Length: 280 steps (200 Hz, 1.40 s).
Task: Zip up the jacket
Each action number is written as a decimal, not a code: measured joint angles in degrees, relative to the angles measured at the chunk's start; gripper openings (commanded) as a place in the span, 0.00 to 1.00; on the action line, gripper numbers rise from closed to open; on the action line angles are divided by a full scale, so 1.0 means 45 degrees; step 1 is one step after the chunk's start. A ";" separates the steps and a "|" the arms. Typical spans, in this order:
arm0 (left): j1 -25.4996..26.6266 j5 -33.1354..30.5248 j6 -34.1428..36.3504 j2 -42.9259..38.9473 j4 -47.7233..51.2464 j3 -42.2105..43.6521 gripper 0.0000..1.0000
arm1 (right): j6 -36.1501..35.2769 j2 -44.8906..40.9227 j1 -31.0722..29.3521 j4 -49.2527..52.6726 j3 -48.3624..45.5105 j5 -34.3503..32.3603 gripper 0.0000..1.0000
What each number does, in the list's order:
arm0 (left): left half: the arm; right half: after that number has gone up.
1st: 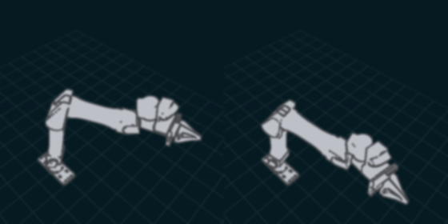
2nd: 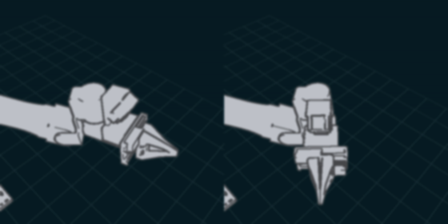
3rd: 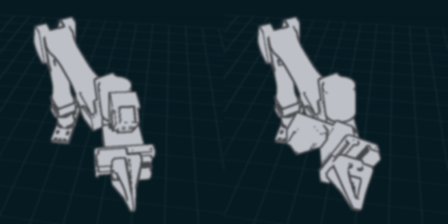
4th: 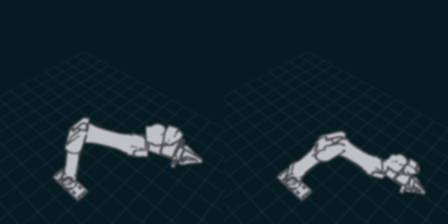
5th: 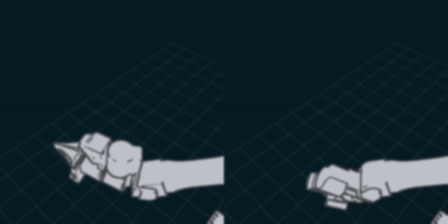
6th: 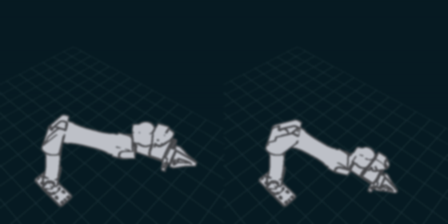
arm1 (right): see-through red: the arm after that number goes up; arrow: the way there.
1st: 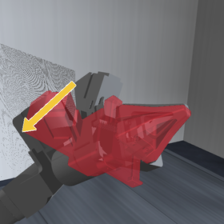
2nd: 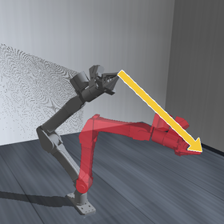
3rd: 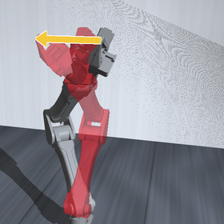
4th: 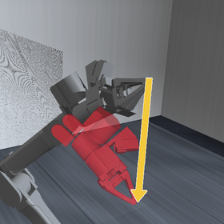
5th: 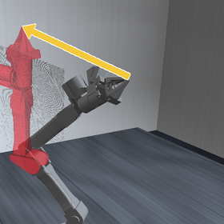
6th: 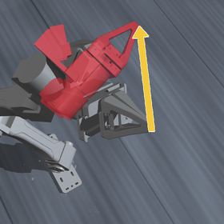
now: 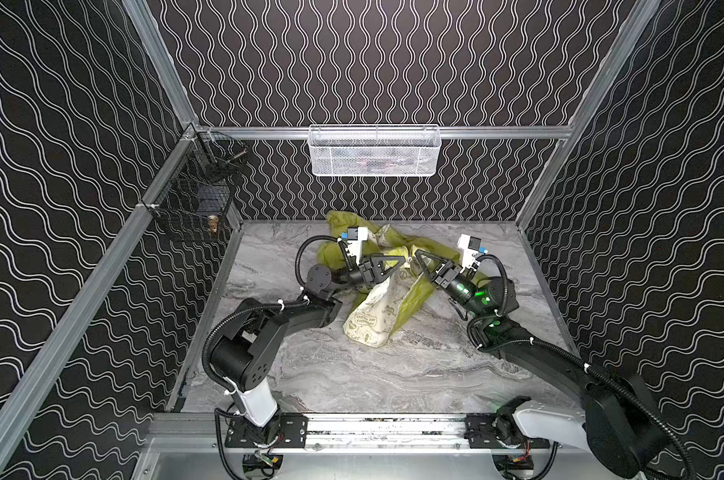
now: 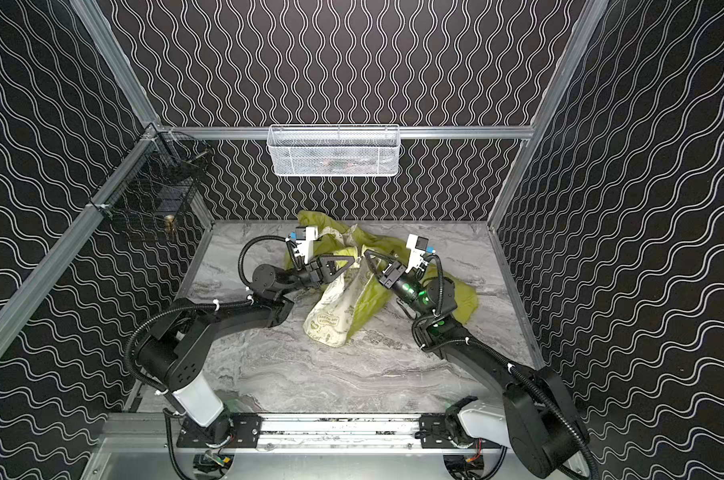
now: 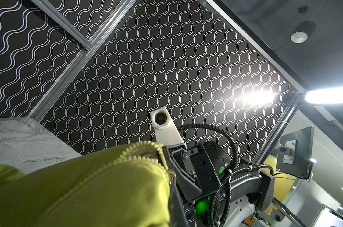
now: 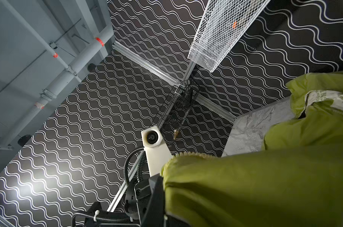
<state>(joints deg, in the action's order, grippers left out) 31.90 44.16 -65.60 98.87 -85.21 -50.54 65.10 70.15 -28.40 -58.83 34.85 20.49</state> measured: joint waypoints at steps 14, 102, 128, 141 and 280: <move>0.0000 -0.0024 0.0000 0.0000 0.0000 0.0000 0.00 | 0.0000 0.0000 -0.0010 0.0000 0.0000 0.0000 0.00; 0.0000 -0.0024 -0.0005 0.0000 0.0000 -0.0010 0.00 | 0.0000 0.0083 -0.0034 0.0010 0.0000 0.0005 0.00; 0.0005 -0.0024 -0.0010 0.0000 0.0000 -0.0010 0.00 | 0.0000 0.0083 -0.0044 0.0005 -0.0024 0.0005 0.00; 0.0005 -0.0024 -0.0010 0.0000 0.0000 -0.0010 0.00 | 0.0005 0.0102 -0.0058 0.0005 -0.0034 0.0044 0.00; -0.0005 -0.0073 -0.0087 0.0000 0.0000 -0.0010 0.00 | -0.0180 -0.0078 -0.0175 0.0097 -0.0311 0.0141 0.00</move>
<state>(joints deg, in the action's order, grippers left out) 31.88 43.83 -66.00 98.87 -85.21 -50.59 64.29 69.80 -29.19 -58.39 33.45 21.12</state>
